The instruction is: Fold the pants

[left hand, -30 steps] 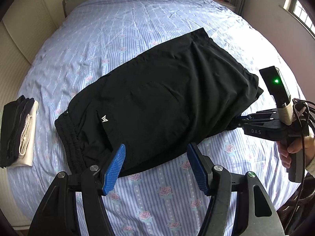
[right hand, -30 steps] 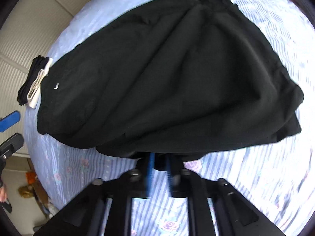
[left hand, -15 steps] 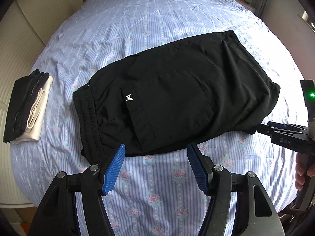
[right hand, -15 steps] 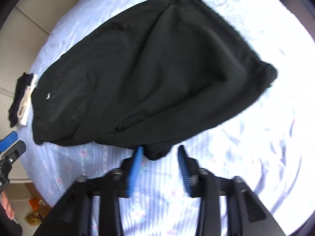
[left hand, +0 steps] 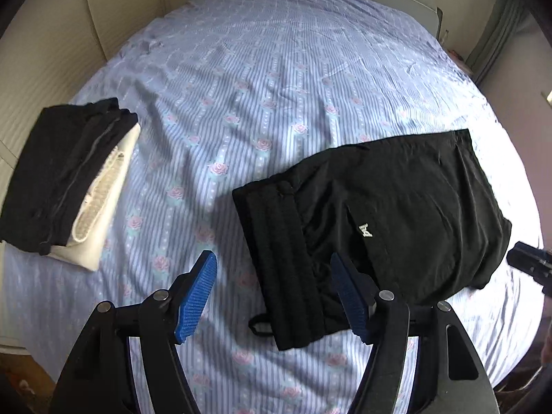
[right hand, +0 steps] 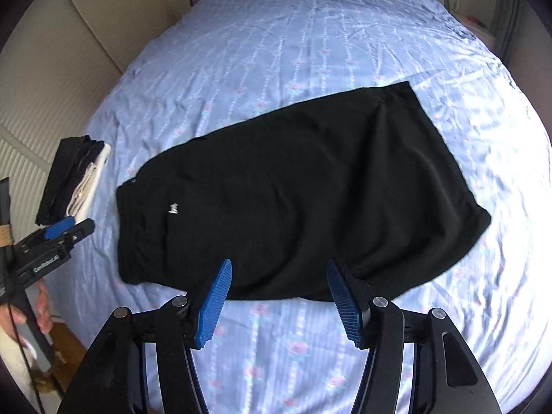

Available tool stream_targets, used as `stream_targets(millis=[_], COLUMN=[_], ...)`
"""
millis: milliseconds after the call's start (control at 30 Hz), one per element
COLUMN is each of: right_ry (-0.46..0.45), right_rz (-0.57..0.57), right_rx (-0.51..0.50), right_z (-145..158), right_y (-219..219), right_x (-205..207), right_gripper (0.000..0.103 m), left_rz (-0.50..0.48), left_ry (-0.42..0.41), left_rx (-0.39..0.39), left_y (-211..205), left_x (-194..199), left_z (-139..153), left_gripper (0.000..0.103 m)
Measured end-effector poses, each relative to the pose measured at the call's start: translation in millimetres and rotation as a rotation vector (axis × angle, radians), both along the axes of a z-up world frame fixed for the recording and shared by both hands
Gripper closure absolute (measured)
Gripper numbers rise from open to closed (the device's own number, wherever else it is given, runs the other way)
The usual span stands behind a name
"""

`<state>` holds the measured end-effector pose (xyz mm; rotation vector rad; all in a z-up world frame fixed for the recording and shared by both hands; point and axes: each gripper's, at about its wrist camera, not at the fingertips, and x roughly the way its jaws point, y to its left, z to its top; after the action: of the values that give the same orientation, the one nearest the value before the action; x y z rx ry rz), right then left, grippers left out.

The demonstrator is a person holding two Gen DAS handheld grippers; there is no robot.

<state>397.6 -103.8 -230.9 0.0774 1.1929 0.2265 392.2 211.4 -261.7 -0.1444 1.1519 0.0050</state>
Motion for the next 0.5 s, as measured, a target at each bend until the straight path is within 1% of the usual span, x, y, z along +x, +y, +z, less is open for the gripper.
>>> stream_targets(millis=[33,133,200,267,333,367,400,467,500], right_ry=[0.003,0.021,0.032,0.034,0.041,0.042,0.043,0.046,0.047], right_rz=[-0.004,-0.015,-0.011,0.006,0.02,0.024,0.023,0.01,0.004], right_rx=[0.01,0.033,0.035,0.019,-0.01,-0.017,-0.026,-0.047,-0.053], right_z=[1,-7,-9,-11,-13,-13,-13,-13,-12], right_y=[18,64,89,106,117,116,119,120,120], right_x=[1,10,15,17,16,12,11,10,10], right_gripper=[0.044,0.044,0.044,0.044,0.044,0.044,0.044,0.045,0.045], left_rz=[-0.003,-0.011,-0.008,-0.002,0.001,0.002,0.007,0.013,0.004], left_ry=[0.017,0.071,0.111,0.145,0.16,0.173,0.189,0.183,0.168], left_rx=[-0.042,-0.105,-0.159,-0.224,-0.278,-0.295,-0.311,-0.299,-0.3], left_y=[9,23,30,33,35,35,35,35,35], left_x=[11,36,50,58,65,68,71,72,72], left_z=[-8,-34,-52,-66,-73,-77,-81,-79,-75], left_gripper=[0.038,0.041,0.048,0.05,0.058,0.067,0.079,0.086,0.093])
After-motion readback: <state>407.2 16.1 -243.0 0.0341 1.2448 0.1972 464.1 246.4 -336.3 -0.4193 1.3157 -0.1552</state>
